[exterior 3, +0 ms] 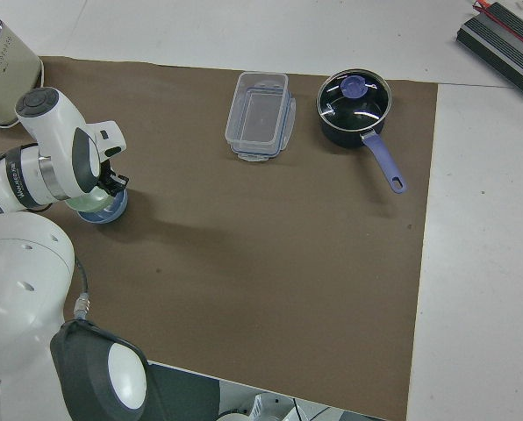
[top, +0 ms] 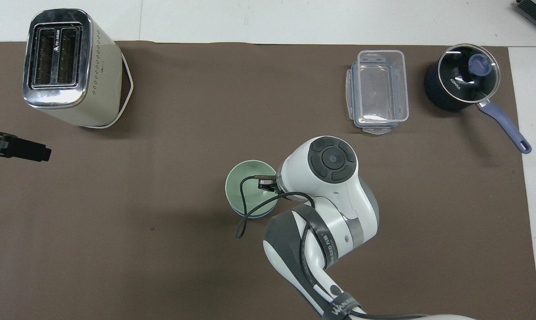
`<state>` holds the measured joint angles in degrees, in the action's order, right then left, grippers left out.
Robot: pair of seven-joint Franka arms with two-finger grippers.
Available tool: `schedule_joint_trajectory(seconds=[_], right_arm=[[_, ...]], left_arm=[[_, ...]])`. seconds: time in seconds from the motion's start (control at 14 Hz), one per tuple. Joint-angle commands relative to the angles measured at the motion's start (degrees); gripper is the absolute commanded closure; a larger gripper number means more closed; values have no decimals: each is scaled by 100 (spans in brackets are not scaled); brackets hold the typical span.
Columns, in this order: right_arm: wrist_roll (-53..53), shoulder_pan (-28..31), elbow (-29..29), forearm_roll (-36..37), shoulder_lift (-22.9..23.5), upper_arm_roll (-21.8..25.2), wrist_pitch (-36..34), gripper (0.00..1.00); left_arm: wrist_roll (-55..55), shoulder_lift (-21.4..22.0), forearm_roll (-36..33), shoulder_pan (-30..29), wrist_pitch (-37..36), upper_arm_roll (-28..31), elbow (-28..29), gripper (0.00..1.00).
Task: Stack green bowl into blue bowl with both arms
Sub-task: 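Lower the green bowl into the blue bowl and open the right gripper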
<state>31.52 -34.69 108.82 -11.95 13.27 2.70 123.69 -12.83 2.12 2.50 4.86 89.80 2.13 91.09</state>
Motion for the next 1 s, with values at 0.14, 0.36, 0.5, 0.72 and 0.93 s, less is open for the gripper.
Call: schedule_joint_trajectory(seconds=[0.14,0.36,0.5,0.72,0.93], right_arm=[[-119,32,25,-133,71,-42,120,100],[-120,32,43,-133,79,-42,155,100],[-119,32,52,-124,114,-42,286,100],[-119,32,52,-124,150,-33,331,100],[-128,32,87,-106,150,-42,357,100]], left_arm=[[-62,-10,-92,-81,-120,-64,-101,0],[-53,-10,-92,-81,-120,-64,-92,0],[-53,-10,-92,-81,-120,-64,-92,0],[-35,-10,-92,-81,-120,-64,-92,0],[-44,-10,-92,-81,-138,-64,-92,0]])
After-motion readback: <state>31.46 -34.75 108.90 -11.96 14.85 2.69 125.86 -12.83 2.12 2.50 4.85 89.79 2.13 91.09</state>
